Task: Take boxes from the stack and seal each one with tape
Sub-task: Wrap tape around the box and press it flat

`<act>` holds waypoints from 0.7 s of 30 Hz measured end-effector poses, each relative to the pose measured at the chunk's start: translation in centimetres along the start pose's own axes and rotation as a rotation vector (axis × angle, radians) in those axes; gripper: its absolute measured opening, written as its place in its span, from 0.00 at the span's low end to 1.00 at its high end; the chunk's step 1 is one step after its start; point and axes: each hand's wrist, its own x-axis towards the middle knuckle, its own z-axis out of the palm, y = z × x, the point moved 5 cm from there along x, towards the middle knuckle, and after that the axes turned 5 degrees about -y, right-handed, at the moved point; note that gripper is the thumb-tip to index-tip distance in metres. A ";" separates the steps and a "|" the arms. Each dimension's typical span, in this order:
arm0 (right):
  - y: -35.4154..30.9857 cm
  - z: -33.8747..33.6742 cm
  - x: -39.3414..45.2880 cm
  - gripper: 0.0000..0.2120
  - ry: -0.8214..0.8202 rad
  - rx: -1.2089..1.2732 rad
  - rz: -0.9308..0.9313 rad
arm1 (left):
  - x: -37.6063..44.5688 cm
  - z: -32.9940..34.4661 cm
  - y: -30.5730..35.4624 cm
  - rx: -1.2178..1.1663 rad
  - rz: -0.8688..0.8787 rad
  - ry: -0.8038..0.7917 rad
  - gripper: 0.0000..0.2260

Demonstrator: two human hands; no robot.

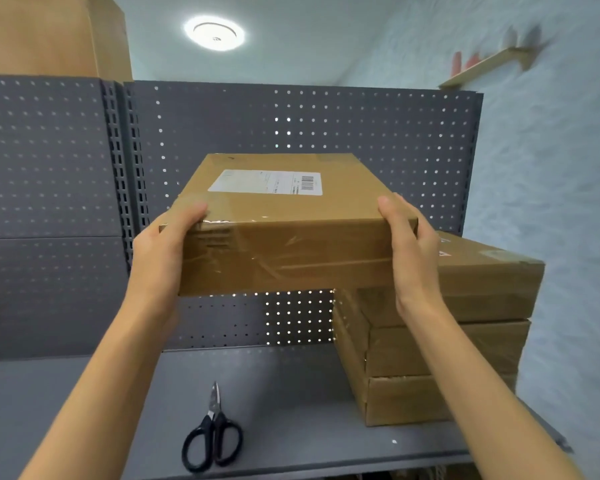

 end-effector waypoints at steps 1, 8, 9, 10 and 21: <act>-0.1 -0.5 0.3 0.32 0.004 -0.003 -0.007 | 0.2 0.6 0.0 -0.008 0.001 -0.008 0.20; 0.1 -4.3 3.4 0.29 0.030 -0.019 -0.023 | 0.1 5.6 -0.5 -0.051 0.026 -0.014 0.13; 0.1 -4.9 3.8 0.29 0.028 -0.020 -0.025 | 0.0 6.3 -0.5 -0.055 0.028 -0.008 0.12; 0.0 -5.6 4.3 0.29 0.022 -0.021 -0.027 | -0.1 7.1 -0.5 -0.059 0.029 -0.004 0.12; -0.5 -13.9 8.5 0.20 0.045 -0.019 -0.055 | -1.7 16.3 -1.3 -0.097 0.018 -0.042 0.17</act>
